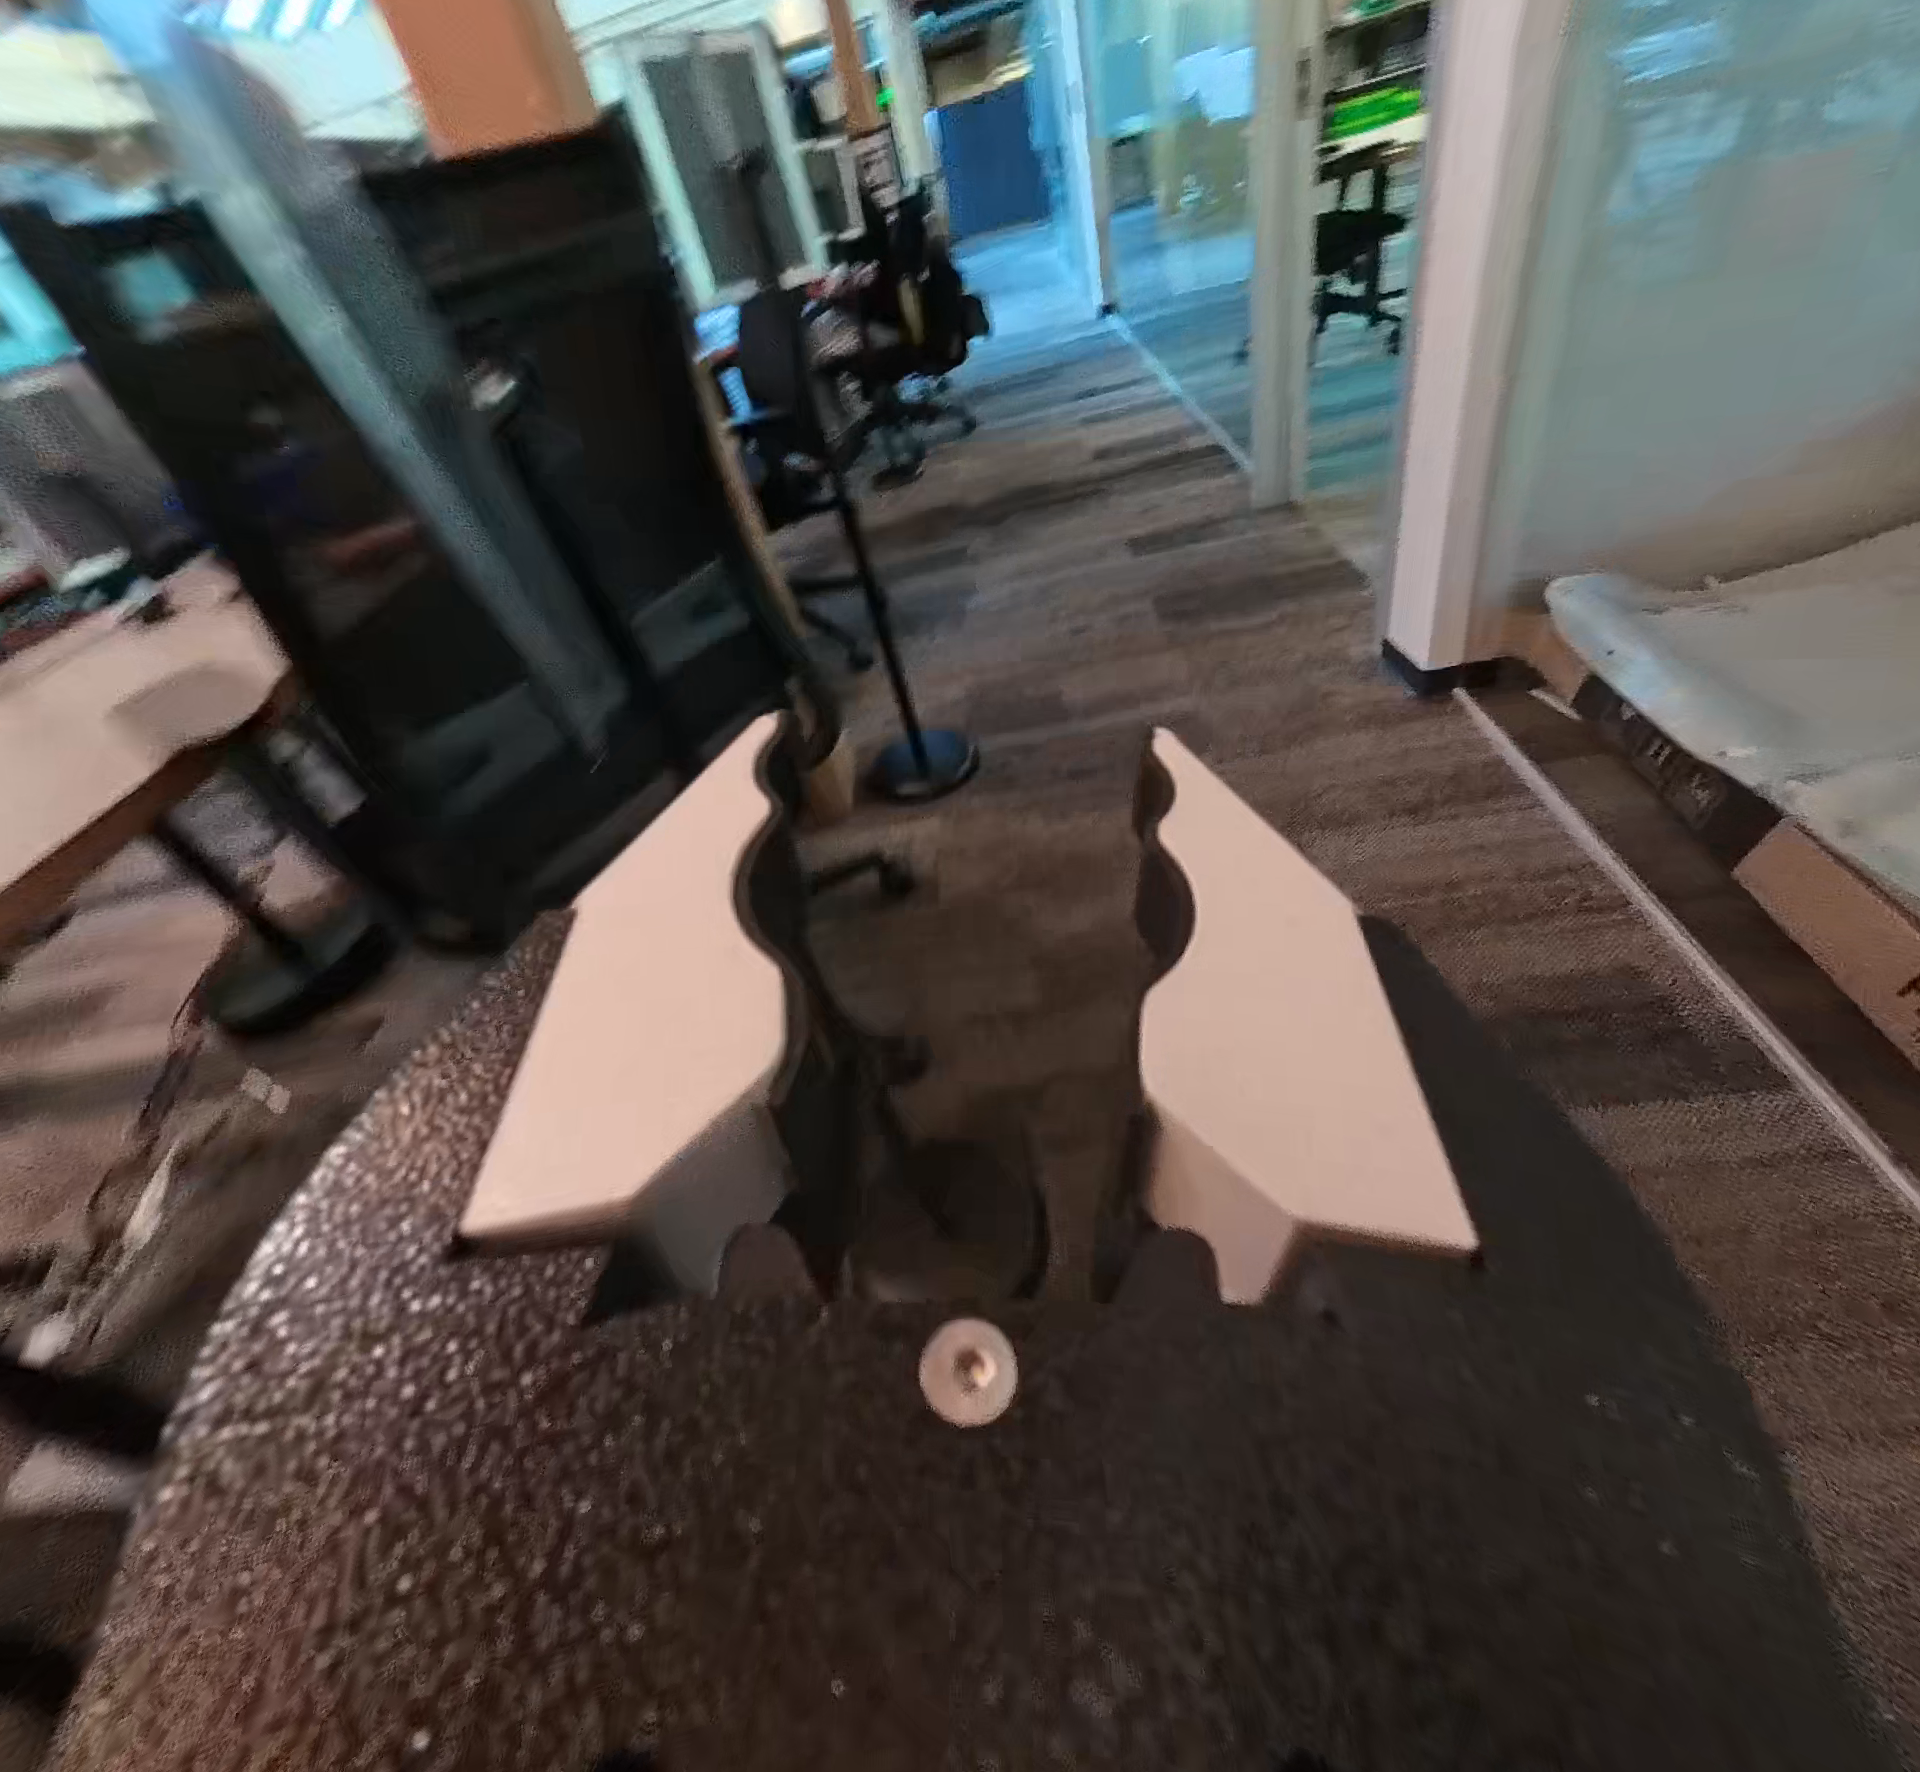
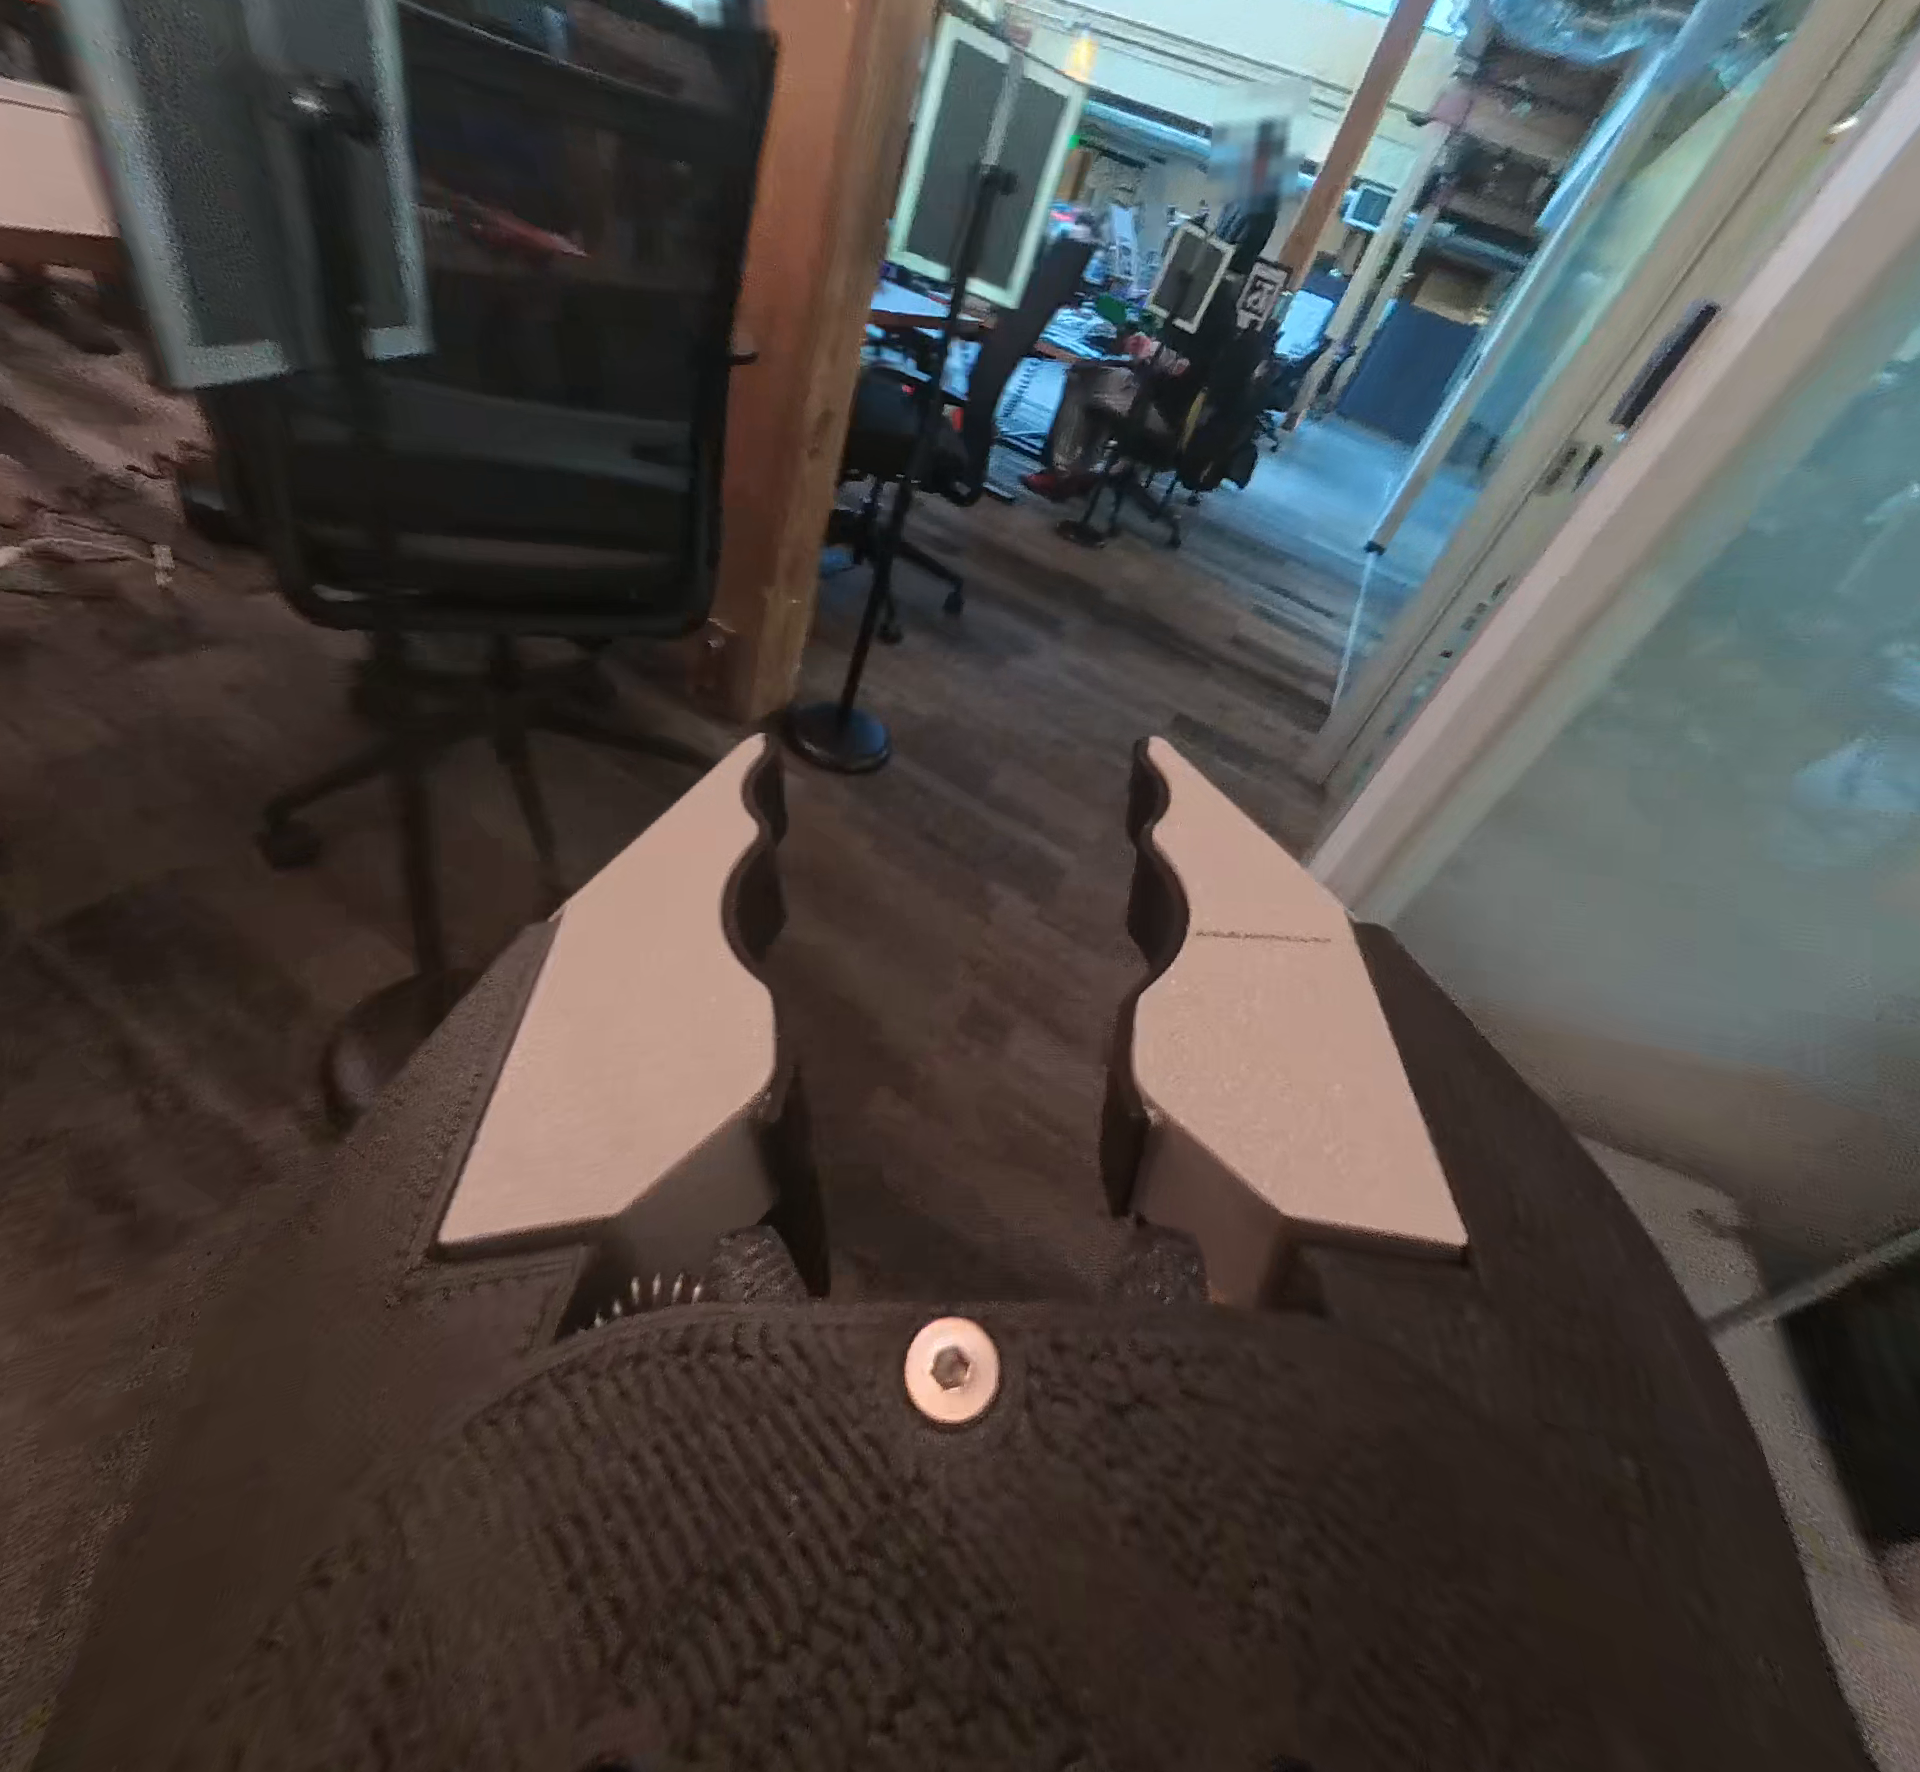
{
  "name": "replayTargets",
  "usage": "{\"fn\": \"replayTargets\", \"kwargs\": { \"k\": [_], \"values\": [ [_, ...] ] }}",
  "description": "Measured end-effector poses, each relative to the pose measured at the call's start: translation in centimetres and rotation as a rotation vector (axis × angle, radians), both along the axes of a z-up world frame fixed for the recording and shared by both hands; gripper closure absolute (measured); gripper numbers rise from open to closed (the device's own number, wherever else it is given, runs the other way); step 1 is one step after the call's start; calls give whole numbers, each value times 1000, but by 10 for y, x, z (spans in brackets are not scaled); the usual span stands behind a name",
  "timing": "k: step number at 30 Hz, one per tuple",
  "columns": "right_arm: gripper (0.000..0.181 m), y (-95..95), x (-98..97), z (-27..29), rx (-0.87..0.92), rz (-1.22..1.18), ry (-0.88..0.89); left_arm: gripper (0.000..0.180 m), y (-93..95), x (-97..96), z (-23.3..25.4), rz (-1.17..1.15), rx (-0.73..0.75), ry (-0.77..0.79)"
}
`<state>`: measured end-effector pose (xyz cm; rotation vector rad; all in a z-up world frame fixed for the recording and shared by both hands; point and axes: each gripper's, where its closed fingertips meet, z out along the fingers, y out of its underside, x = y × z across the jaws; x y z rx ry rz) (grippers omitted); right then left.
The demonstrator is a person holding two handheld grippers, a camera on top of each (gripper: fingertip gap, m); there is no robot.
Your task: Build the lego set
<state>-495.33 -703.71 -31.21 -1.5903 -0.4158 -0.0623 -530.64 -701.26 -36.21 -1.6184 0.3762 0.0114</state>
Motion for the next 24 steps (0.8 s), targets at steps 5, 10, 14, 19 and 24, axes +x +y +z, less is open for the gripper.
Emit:
{"fn": "replayTargets", "kwargs": {
  "k": [5,10,14,19,24],
  "values": [
    [131,103,89,-3,-29,-146,-25,147,158,132,34,-248,59,-37],
    [138,209,177,-21,-40,-219,-53,154,297,242,45,-350,89,-139],
    [144,318,239,-29,-40,-223,-72,161,401,305,37,-359,50,-145],
    [153,488,278,-14,-82,-107,7,167,542,347,58,-324,-5,-122],
    [157,660,272,20,8,80,-3,173,665,333,53,-200,-4,-121]
  ]
}}
